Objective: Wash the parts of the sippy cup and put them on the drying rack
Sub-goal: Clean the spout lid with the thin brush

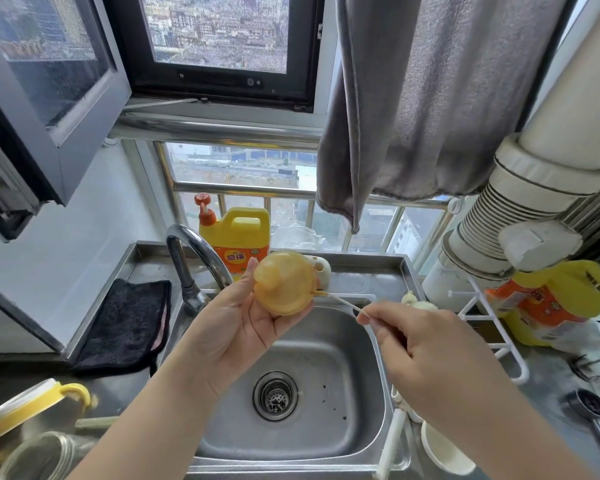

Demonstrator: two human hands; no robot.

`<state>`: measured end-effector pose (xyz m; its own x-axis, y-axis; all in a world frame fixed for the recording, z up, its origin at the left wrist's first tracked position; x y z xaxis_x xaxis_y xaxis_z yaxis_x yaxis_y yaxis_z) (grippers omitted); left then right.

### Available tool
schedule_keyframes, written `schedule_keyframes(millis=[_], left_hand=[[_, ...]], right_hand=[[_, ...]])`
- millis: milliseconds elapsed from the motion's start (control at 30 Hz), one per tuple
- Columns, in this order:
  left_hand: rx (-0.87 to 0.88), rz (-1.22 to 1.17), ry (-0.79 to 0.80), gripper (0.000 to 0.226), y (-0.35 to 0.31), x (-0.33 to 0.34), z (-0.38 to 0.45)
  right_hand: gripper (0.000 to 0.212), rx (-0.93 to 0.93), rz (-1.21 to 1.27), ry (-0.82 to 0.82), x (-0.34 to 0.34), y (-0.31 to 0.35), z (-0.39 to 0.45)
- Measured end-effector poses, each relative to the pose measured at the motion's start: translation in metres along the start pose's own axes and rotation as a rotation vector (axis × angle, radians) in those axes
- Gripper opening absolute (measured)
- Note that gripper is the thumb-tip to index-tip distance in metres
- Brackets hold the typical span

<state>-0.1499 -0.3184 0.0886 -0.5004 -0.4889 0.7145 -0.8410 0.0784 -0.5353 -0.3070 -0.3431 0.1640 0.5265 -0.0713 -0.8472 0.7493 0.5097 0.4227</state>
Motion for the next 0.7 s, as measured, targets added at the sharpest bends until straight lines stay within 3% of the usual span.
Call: schedule_keyframes(millis=[67, 200, 367, 700], left_hand=[[-0.004, -0.022, 0.014, 0.055, 0.000, -0.003, 0.003], [0.007, -0.047, 0.059, 0.092, -0.001, -0.003, 0.007], [0.083, 0.040, 0.081, 0.063, -0.006, -0.001, 0.009], [0.174, 0.306, 0.117, 0.064, -0.002, -0.001, 0.009]], right_hand=[[0.022, 0.005, 0.004, 0.003, 0.003, 0.001, -0.001], [0.018, 0.022, 0.072, 0.063, 0.016, -0.002, 0.000], [0.021, 0.075, 0.293, 0.184, 0.038, -0.004, 0.001], [0.027, 0.066, 0.400, 0.269, 0.067, -0.004, 0.008]])
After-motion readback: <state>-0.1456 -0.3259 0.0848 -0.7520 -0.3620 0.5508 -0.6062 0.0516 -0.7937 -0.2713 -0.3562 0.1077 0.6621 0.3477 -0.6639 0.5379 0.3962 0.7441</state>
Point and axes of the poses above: each hand's wrist, its own z-axis towards the middle knuckle, its own x-axis out of the palm, y = z × x, the point moved 10 cm from there along z, towards the middle knuckle, and after that the axes turned 13 degrees about -y, right-handed, at the moved point
